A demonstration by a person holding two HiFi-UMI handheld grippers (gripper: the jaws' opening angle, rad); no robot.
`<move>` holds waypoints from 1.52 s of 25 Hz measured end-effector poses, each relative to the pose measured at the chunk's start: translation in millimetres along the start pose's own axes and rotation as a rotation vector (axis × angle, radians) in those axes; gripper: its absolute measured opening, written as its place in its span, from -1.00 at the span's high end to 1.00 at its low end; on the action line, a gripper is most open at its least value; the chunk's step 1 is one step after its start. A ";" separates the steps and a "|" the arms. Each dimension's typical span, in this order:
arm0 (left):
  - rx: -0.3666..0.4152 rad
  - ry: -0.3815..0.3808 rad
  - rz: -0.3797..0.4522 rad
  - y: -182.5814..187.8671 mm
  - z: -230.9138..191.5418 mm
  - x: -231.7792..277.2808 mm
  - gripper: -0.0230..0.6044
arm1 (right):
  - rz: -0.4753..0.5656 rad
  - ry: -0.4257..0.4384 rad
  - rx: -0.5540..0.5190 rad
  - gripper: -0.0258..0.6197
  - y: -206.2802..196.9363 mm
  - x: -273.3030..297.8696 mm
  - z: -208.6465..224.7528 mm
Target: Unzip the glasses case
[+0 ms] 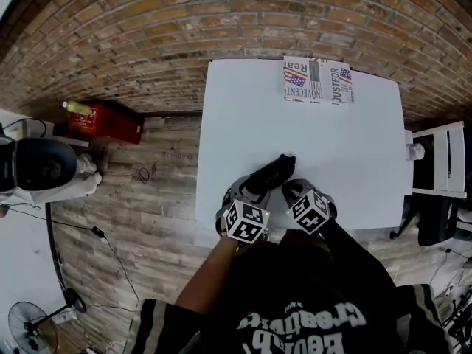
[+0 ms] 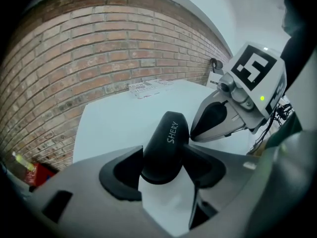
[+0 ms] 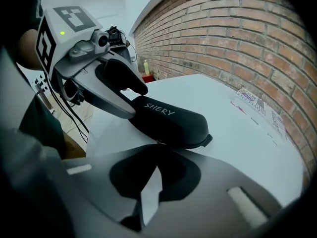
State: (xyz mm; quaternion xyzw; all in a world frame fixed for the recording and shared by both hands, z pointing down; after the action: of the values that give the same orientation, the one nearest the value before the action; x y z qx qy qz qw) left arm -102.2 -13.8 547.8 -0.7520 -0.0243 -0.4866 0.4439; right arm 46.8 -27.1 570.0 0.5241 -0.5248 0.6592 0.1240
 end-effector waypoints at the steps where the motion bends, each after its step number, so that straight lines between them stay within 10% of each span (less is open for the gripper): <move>1: 0.004 -0.006 0.011 1.1 1.4 0.0 0.11 | 0.001 0.002 0.008 0.88 -2.0 -0.1 -1.5; 38: 0.037 -0.059 0.054 10.9 3.8 11.5 0.26 | -0.008 -0.109 0.106 0.88 -13.5 -2.6 10.2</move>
State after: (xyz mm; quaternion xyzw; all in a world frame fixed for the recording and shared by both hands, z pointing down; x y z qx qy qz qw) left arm -88.3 -22.3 548.9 -0.7582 -0.0259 -0.4515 0.4697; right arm 63.2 -28.8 574.4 0.5670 -0.4930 0.6562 0.0699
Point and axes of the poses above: the fingertips, and each gripper's own axes: x forward along the fingers, z to its right, y out of its top, the point moved 10 cm from there along -x, backward along the fingers, and after that the axes turned 9 degrees about -y, right-handed, at the moved point
